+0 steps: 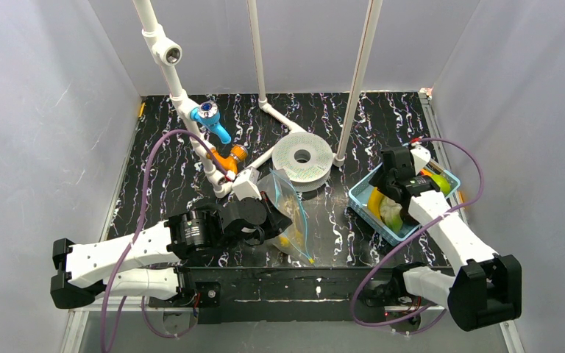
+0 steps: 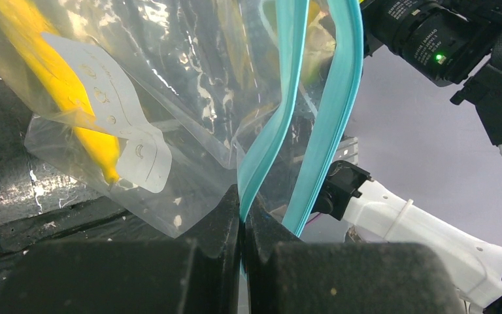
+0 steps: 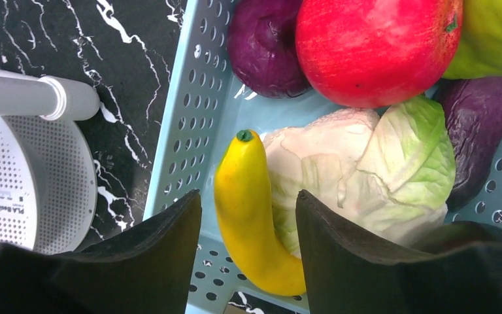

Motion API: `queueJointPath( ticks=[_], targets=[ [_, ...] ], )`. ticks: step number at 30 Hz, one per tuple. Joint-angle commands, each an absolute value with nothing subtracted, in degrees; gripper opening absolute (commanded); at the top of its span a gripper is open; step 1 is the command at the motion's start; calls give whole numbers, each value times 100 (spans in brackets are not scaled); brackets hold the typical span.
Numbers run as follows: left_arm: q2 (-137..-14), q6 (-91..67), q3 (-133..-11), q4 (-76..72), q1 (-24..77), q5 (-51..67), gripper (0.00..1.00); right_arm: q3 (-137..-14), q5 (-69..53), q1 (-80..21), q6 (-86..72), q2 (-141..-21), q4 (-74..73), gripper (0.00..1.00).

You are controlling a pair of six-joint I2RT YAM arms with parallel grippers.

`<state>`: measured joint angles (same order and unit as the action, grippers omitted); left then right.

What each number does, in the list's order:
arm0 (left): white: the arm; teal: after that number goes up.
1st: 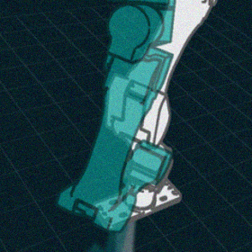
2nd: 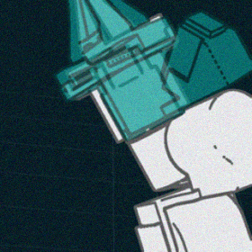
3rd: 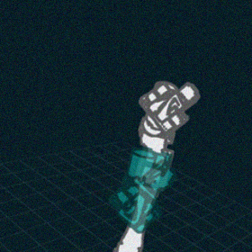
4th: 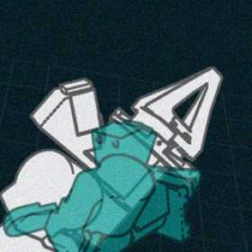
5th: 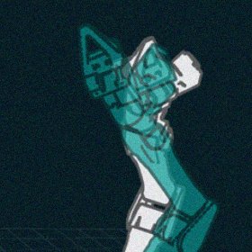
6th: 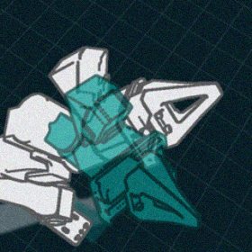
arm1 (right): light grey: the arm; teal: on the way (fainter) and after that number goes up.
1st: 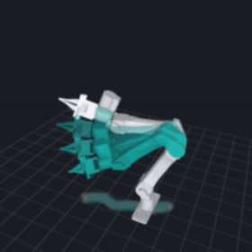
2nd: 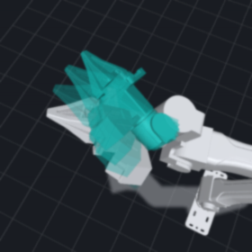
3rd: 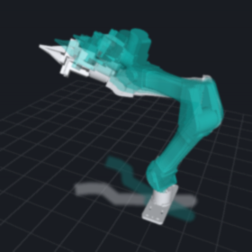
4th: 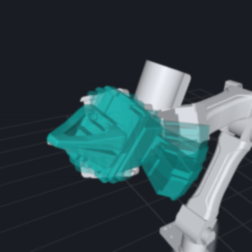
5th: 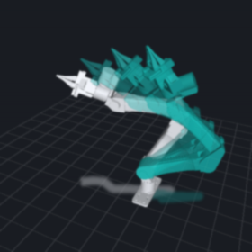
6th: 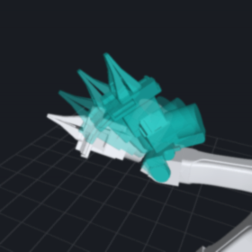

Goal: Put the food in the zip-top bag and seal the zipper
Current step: Pick up the fake fruit from the bin.

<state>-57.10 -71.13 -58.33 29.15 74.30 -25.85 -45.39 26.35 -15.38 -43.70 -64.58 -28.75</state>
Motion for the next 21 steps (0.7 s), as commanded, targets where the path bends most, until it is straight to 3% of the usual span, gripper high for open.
queueJointPath(
  ticks=[1, 7, 12, 15, 18, 21],
  targets=[
    [-5646, -7032, -5827, 2927, 7391, -2622, 0, -4603, 2963, -1509, -4479, -6609, -2567, 60],
    [-5653, -7042, -5828, 2910, 7390, -2601, 0, -4531, 3045, -1512, -4500, -6798, -2505, 56],
    [-5662, -7036, -5812, 2900, 7396, -2601, 0, -4615, 3082, -1512, -4464, -6762, -2650, 27],
    [-5673, -7031, -5818, 2900, 7392, -2613, 0, -4764, 3076, -1520, -4414, -6436, -2836, 15],
    [-5691, -7039, -5810, 2900, 7392, -2618, 0, -4885, 3066, -1579, -4273, -5810, -2910, 3],
    [-5669, -7046, -5810, 2909, 7393, -2635, 0, -4990, 2898, -1652, -4066, -5251, -2873, 1]
  ],
)
